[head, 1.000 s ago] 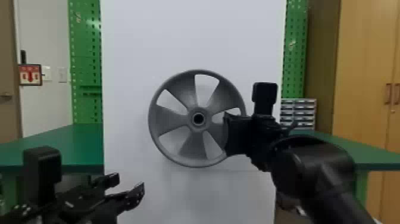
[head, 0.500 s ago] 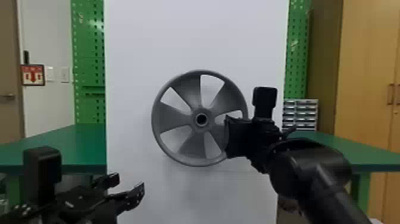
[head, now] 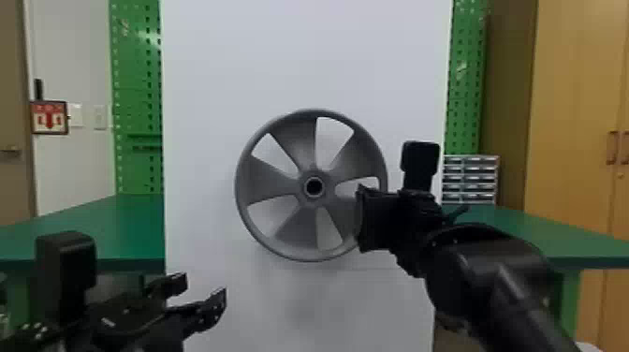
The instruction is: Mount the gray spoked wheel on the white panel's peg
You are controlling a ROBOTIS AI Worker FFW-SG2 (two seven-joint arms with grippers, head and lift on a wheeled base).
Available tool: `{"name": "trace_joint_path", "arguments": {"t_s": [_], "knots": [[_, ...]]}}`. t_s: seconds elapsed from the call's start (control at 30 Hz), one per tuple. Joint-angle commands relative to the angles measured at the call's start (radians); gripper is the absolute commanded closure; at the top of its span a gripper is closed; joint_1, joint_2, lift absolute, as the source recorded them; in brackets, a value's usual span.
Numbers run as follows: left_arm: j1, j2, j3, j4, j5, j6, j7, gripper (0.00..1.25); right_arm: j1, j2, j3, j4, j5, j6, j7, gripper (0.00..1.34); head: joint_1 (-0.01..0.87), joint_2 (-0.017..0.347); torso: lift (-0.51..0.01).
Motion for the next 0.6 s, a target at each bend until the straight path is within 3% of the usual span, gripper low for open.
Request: {"name": "trace_joint_path", "arguments": {"t_s": [0.0,0.27,0.4,0.57], "knots": [[0.000,0.000,0.000,0.000,0.000,0.000,0.000,0.48,0.003,-0.002,0.000,-0.001,0.001,-0.010,0.001,0.61,0.100,-0.008,-0.480],[0.000,0.000,-0.003,0.000,0.000,0.000,0.000,0.48,0.006,-0.004,-0.011,0.005,0.009,-0.021,0.036,0.36,0.100,-0.008,-0.480],[0.000,-0.002,-0.003,0.000,0.000,0.000,0.000,0.48,0.005,-0.002,-0.020,0.014,0.021,-0.027,0.078,0.11,0.100,-0.008,-0.480],[0.002,-0.002,-0.003,0.000,0.000,0.000,0.000,0.48,0.005,-0.002,-0.028,0.028,0.026,-0.045,0.120,0.03,0.100,-0.008,-0.480]]}}
